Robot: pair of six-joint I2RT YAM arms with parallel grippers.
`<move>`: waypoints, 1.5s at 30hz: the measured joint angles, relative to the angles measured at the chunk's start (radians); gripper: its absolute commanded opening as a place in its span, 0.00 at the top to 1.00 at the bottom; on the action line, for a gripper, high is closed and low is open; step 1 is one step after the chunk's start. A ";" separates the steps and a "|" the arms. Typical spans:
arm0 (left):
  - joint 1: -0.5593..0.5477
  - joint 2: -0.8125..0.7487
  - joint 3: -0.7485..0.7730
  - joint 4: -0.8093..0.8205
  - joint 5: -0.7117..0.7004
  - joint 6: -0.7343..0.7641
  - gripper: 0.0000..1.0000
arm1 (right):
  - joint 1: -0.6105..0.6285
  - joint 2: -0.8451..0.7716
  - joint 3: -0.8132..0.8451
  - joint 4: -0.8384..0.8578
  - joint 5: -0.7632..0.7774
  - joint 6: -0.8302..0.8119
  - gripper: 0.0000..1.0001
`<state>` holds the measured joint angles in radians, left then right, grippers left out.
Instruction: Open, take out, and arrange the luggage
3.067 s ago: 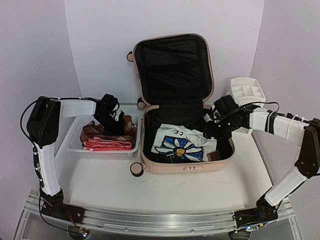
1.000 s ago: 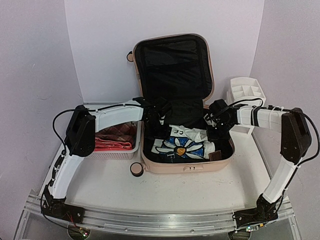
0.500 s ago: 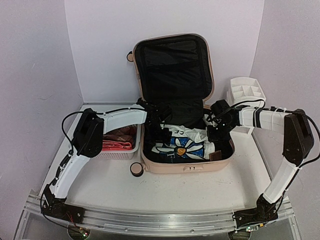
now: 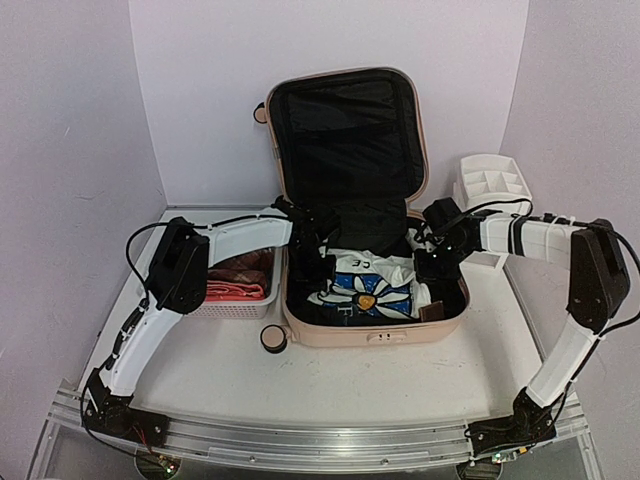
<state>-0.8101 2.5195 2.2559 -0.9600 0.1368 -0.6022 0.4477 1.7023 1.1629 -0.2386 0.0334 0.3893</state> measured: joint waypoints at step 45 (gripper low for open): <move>0.174 -0.741 -0.256 -0.146 -0.126 0.169 1.00 | 0.215 0.015 0.429 0.105 -0.330 0.086 1.00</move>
<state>-0.6361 1.7782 1.9999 -1.1057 0.0105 -0.4332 0.6624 1.7176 1.5921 -0.1337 -0.2962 0.4755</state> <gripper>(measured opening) 0.040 0.030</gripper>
